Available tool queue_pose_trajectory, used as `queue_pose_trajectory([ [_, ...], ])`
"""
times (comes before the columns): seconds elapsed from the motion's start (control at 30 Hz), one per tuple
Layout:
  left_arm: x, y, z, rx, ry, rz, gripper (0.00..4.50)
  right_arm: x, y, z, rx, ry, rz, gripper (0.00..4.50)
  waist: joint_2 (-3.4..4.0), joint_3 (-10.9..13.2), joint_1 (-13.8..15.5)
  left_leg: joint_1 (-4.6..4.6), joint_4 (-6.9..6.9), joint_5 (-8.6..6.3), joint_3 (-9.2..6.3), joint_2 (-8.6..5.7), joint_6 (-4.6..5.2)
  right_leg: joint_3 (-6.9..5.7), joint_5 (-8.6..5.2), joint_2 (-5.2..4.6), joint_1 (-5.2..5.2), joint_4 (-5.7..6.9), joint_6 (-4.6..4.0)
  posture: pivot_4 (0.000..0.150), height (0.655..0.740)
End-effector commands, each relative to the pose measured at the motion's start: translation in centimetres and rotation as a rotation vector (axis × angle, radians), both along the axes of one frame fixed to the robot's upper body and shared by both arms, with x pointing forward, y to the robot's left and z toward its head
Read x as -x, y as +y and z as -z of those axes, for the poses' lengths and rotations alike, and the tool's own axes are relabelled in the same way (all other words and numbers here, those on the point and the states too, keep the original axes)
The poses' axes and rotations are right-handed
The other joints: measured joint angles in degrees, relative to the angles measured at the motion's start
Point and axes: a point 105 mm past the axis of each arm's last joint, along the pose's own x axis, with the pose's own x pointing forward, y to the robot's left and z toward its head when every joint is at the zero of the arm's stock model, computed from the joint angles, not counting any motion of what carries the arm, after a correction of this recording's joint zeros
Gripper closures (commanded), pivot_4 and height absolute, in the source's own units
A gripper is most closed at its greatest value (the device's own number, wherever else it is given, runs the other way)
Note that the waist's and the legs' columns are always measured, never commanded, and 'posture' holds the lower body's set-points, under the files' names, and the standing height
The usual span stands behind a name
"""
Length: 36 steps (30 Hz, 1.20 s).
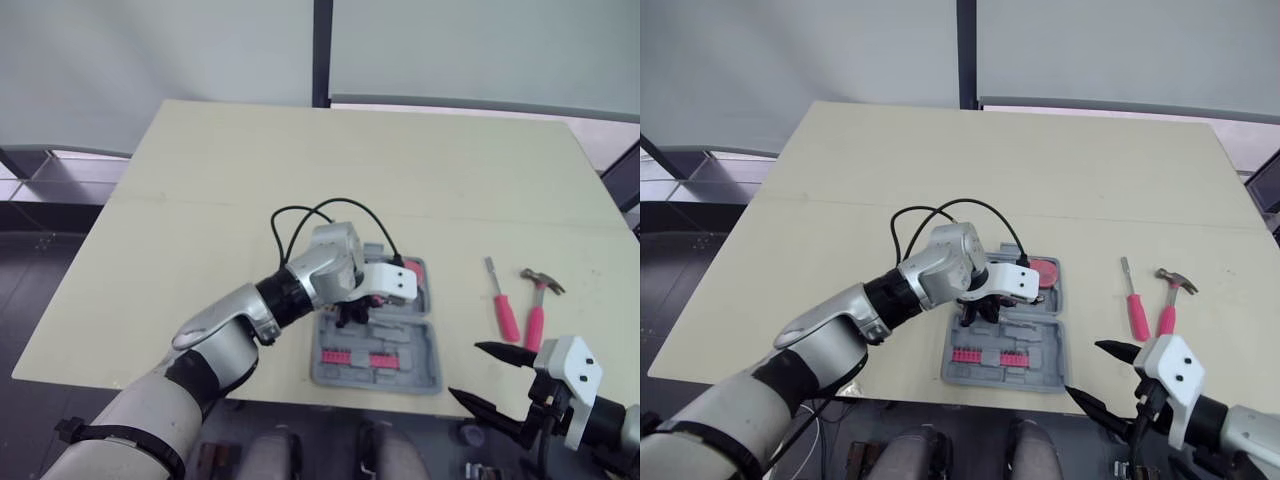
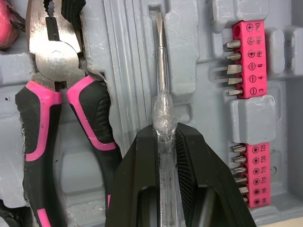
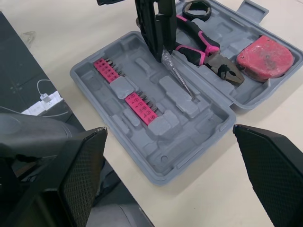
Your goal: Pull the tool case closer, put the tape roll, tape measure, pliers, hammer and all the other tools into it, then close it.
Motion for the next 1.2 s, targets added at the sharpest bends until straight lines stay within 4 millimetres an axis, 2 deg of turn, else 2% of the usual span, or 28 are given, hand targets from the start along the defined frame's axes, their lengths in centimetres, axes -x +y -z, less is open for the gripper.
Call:
queue_pose_trajectory([
  [0.03,0.6,-0.3,-0.1,-0.002,0.006,0.023,4.49,-0.1,-0.3,-0.2,0.001,-0.027,0.014,0.00,0.00,0.0,0.0,0.00,0.00,0.00,0.00,0.00,0.00,0.00,0.00,0.00,0.00,0.00,0.00,0.150,0.7400],
  [0.07,0.5,-0.4,-0.4,0.010,0.002,0.018,4.49,-0.1,-0.3,-0.2,0.000,-0.029,0.015,0.00,0.00,0.0,0.0,0.00,0.00,0.00,0.00,0.00,0.00,-0.01,0.00,0.00,0.00,0.00,0.00,0.150,0.7400],
  [0.1,0.4,-0.5,-0.6,0.019,-0.001,0.014,3.48,-0.1,-0.3,-0.3,0.000,-0.031,0.015,0.00,0.00,0.0,0.0,0.00,0.00,0.00,-0.01,0.00,0.00,-0.01,0.00,0.00,0.00,0.00,0.00,0.150,0.7400],
  [0.13,0.3,-0.5,-0.9,0.030,-0.002,0.016,3.18,-0.1,-0.3,-0.3,0.000,-0.032,0.015,0.00,0.00,0.0,0.0,0.00,0.00,0.00,0.00,-0.01,0.00,-0.01,0.00,-0.01,0.00,0.00,0.00,0.150,0.7400],
  [0.2,0.5,-0.4,-3.6,0.110,0.014,0.014,2.13,-0.1,-0.4,-0.3,0.000,-0.032,0.016,0.00,-0.01,0.0,0.0,0.00,0.02,0.01,-0.02,-0.04,0.02,-0.02,0.00,-0.05,0.00,0.02,0.00,0.150,0.7400],
  [0.27,0.7,0.0,-6.1,0.179,0.000,0.030,1.35,0.0,-0.4,-0.3,0.000,-0.032,0.019,0.00,0.00,0.0,-0.1,-0.09,0.03,0.02,-0.02,-0.05,0.02,-0.02,0.00,-0.12,-0.12,0.08,0.00,0.150,0.7400],
  [0.33,1.0,1.1,-9.0,0.267,-0.042,0.080,0.34,0.2,-0.4,-0.2,-0.001,-0.029,0.021,0.00,0.01,0.0,-0.5,-0.14,0.04,0.02,0.00,-0.04,0.02,-0.02,-0.01,-0.19,-0.24,0.15,-0.03,0.150,0.7400],
  [0.37,1.3,1.8,-10.1,0.308,-0.059,0.107,0.02,0.3,-0.4,-0.2,-0.001,-0.026,0.021,0.00,0.05,0.0,-0.7,-0.22,0.04,0.03,0.00,-0.04,0.00,-0.02,-0.02,-0.21,-0.33,0.20,-0.04,0.150,0.7400],
  [0.47,1.5,3.8,-10.9,0.417,-0.047,0.168,0.02,0.3,-0.5,-0.3,0.000,-0.027,0.019,0.00,0.16,-0.1,-1.1,-0.21,0.04,0.05,0.01,-0.05,-0.03,-0.09,-0.03,-0.18,-0.33,0.26,-0.06,0.150,0.7400],
  [0.53,1.4,4.9,-10.4,0.487,0.009,0.161,0.02,0.2,-0.7,-0.4,0.001,-0.031,0.019,0.00,0.23,-0.1,-1.3,-0.06,0.05,0.05,0.01,-0.10,-0.02,-0.09,-0.03,-0.19,-0.19,0.27,-0.06,0.150,0.7400],
  [0.6,0.1,5.7,-9.4,0.619,0.035,0.100,0.02,0.1,-0.9,-0.6,0.005,-0.034,0.021,0.00,0.23,-0.1,-1.2,0.10,0.07,0.05,-0.04,-0.12,-0.02,-0.13,-0.03,-0.19,0.06,0.24,-0.05,0.150,0.7400],
  [0.67,-0.2,6.7,-8.0,0.736,0.042,0.129,0.02,0.1,-1.2,-0.6,0.018,-0.030,0.017,0.00,0.20,-0.1,-1.2,0.08,0.15,0.06,-0.11,-0.14,0.00,-0.15,-0.02,-0.20,0.12,0.21,-0.03,0.150,0.7400],
  [0.73,0.7,7.1,-6.7,0.851,0.113,0.175,0.53,0.1,-1.5,-0.6,0.027,-0.024,0.014,0.00,0.20,-0.1,-1.3,0.07,0.16,0.04,-0.12,-0.16,0.02,-0.17,-0.02,-0.21,0.12,0.18,-0.02,0.150,0.7400],
  [0.8,1.3,7.2,-5.5,0.921,0.212,0.164,1.26,0.1,-1.7,-0.6,0.033,-0.021,0.013,0.00,0.19,-0.1,-1.2,0.03,0.14,0.03,-0.13,-0.15,0.02,-0.24,-0.01,-0.20,0.12,0.12,-0.02,0.150,0.7400],
  [0.87,1.5,7.0,-3.8,0.937,0.203,0.178,2.43,0.1,-1.9,-0.7,0.037,-0.020,0.012,0.00,0.17,-0.1,-0.8,0.01,0.16,0.03,-0.16,-0.24,0.03,-0.34,0.00,-0.23,0.14,0.11,0.01,0.150,0.7400],
  [0.9,1.4,6.8,-2.9,0.933,0.191,0.175,2.79,0.0,-2.0,-0.7,0.038,-0.020,0.011,0.00,0.17,-0.1,-0.7,0.02,0.19,0.03,-0.16,-0.29,0.05,-0.37,0.01,-0.24,0.16,0.11,0.03,0.150,0.7400],
  [1.0,1.2,6.3,-0.9,0.922,0.176,0.161,4.28,-0.1,-2.0,-0.8,0.040,-0.019,0.007,0.00,0.17,-0.1,-0.6,0.08,0.19,0.02,-0.13,-0.33,0.07,-0.40,0.05,-0.25,0.22,0.08,0.10,0.150,0.7400],
  [1.03,1.1,6.1,-0.3,0.910,0.166,0.162,4.41,-0.1,-2.1,-0.8,0.042,-0.019,0.006,0.00,0.17,-0.1,-0.7,0.08,0.19,0.02,-0.13,-0.33,0.08,-0.42,0.06,-0.25,0.23,0.07,0.11,0.150,0.7400],
  [1.2,0.4,5.4,1.8,0.864,0.161,0.103,4.41,-0.4,-2.1,-0.7,0.047,-0.017,0.002,0.00,0.17,-0.1,-0.7,0.08,0.18,0.01,-0.12,-0.32,0.09,-0.48,0.06,-0.25,0.22,0.06,0.12,0.150,0.7400],
])
